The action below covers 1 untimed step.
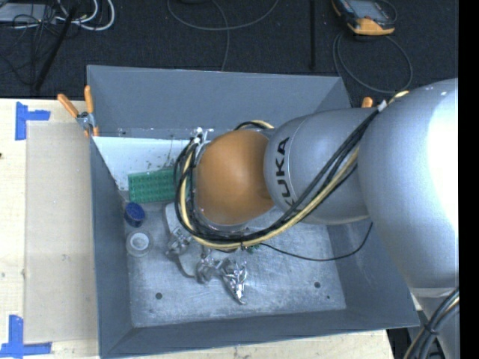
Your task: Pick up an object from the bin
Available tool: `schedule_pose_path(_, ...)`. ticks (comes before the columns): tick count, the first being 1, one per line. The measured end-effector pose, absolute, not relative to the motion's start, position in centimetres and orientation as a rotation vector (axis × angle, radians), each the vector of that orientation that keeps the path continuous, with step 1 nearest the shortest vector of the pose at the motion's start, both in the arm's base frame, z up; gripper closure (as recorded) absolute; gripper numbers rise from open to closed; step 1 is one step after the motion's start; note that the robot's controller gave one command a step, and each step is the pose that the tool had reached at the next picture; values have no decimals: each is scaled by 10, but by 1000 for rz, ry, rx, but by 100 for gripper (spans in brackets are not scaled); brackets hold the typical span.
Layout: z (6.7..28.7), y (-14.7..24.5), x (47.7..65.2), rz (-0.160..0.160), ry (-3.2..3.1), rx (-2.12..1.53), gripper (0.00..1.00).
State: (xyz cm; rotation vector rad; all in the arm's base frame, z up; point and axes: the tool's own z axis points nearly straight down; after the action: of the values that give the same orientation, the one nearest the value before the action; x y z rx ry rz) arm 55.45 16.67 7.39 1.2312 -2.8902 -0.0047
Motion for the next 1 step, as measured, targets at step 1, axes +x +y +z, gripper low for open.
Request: schedule_pose_path(1,206,151,562,1,-2928,1163,100)
